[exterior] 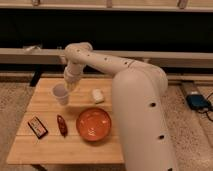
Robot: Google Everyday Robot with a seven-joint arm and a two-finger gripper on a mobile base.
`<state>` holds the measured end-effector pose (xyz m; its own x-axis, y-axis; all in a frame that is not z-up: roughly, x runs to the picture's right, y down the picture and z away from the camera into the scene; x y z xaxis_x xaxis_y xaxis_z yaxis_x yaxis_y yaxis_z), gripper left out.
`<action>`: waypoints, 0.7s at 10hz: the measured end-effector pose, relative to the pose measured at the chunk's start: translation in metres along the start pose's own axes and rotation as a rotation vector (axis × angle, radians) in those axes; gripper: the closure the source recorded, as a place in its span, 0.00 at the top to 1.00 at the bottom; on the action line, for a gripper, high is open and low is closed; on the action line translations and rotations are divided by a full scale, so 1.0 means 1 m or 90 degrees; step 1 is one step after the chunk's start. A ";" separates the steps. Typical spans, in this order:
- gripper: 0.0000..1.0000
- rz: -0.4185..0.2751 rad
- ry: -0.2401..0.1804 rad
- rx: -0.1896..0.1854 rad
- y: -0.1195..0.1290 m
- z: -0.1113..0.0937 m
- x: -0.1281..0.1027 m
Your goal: Place the ceramic cup in the ceramic bowl
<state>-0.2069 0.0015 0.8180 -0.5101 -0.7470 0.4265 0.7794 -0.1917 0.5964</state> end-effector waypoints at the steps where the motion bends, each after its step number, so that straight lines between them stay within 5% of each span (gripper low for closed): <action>1: 0.00 -0.001 0.001 -0.001 0.000 -0.001 0.000; 7: 0.00 0.014 0.013 -0.006 0.028 -0.028 -0.043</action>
<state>-0.1526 0.0111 0.7976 -0.4847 -0.7644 0.4252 0.7942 -0.1809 0.5801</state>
